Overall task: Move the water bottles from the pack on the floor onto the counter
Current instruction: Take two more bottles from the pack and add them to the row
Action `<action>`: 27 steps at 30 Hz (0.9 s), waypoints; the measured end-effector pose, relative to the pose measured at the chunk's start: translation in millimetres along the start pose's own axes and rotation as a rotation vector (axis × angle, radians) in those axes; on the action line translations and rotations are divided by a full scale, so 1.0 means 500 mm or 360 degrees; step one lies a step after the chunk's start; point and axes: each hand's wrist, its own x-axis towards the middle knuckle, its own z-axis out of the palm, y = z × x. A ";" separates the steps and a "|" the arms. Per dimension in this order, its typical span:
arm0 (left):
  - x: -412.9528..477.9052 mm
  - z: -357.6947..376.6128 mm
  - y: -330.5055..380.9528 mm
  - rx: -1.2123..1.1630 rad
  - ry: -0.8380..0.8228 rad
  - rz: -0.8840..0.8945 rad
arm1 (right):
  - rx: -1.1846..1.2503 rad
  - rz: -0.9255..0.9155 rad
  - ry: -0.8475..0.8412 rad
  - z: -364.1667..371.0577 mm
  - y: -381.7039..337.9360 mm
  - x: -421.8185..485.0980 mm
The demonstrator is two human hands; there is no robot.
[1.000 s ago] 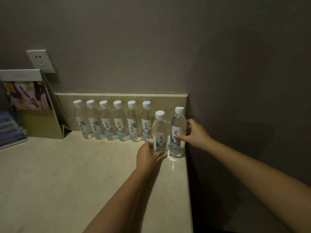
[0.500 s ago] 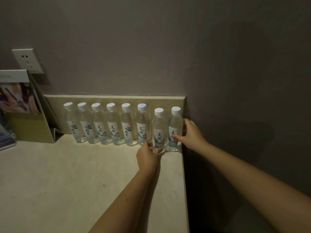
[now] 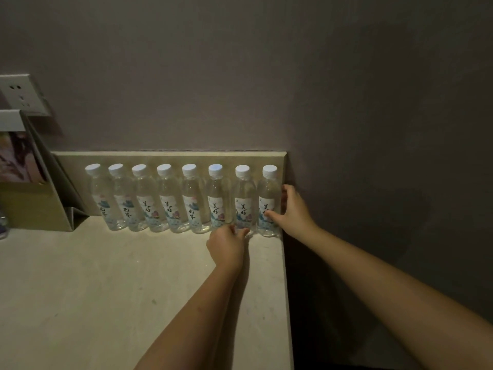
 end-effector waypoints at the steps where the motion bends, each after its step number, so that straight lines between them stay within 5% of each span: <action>1: 0.000 0.001 0.001 0.0016 0.0011 0.0004 | -0.0003 -0.0002 0.0006 0.002 0.001 0.001; 8: -0.007 0.002 0.001 0.0094 0.0047 0.0061 | -0.0021 0.0013 0.0026 0.008 0.004 0.004; 27: -0.100 -0.067 -0.035 -0.0003 -0.0353 0.0259 | -0.0184 0.0171 -0.0118 -0.028 0.005 -0.099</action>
